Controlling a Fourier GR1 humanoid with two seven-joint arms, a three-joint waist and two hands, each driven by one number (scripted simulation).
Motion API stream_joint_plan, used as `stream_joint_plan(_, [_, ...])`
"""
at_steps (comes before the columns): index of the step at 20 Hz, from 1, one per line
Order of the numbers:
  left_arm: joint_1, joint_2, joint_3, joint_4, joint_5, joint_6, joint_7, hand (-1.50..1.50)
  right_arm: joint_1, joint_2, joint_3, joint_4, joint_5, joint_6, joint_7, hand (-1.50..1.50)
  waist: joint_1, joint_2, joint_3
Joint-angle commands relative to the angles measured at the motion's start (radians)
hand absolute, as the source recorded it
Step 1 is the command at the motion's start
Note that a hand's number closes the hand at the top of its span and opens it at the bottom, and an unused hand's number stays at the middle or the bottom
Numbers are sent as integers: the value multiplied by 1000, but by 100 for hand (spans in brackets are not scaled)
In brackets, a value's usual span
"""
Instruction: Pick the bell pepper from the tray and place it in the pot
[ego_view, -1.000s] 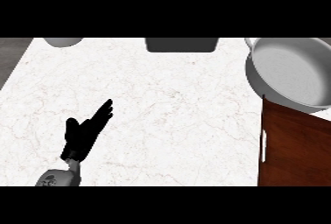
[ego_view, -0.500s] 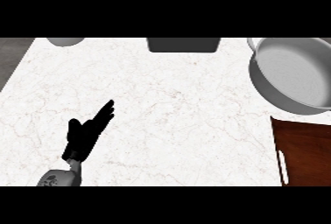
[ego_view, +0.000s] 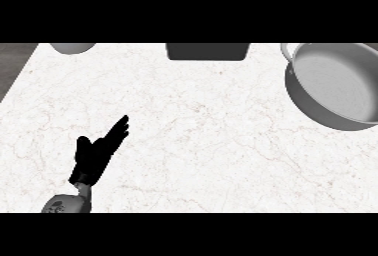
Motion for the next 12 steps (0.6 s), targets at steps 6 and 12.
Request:
stream_joint_plan(6, [31,-6,-14,-54,-8,-11,20,0,-230,-7,139,-161,130,-17,360,150,15,0,-1])
stream_joint_plan(12, [-8,0,28,11,21,-36,-10,0,-385,61,249,-86,286,-38,448,150,21,6,0])
